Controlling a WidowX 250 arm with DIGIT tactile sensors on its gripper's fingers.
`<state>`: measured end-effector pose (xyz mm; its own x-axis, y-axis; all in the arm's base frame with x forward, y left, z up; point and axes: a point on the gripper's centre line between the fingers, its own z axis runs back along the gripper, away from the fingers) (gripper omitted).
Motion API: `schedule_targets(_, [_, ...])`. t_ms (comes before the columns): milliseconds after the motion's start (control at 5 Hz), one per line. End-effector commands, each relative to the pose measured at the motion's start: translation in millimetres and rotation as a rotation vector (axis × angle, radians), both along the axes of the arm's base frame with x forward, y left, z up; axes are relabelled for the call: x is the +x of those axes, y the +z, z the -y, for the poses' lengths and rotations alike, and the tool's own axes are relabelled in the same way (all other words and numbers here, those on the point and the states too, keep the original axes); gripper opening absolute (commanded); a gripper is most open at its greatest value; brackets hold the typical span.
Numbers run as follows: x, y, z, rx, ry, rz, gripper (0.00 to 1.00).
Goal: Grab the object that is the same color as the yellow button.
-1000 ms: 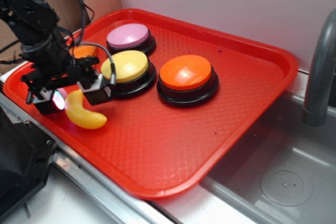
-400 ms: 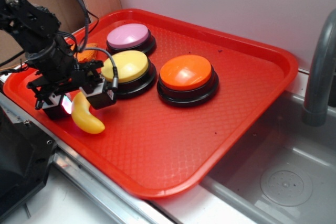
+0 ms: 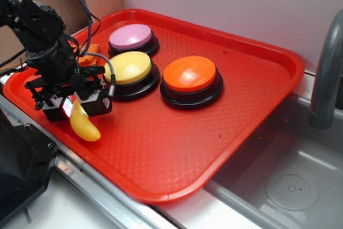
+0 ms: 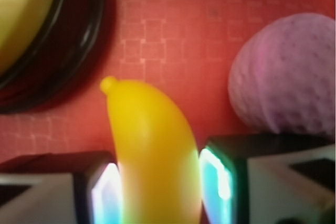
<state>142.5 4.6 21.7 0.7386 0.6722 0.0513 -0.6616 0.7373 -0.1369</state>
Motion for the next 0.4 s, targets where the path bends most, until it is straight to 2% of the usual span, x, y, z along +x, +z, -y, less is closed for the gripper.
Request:
schedule_targets(0, [20,77,14,0.066,-0.264,-0.051,0.00])
schedule_targets(200, [21,112,23,0.031,-0.400,-0.016,0.00])
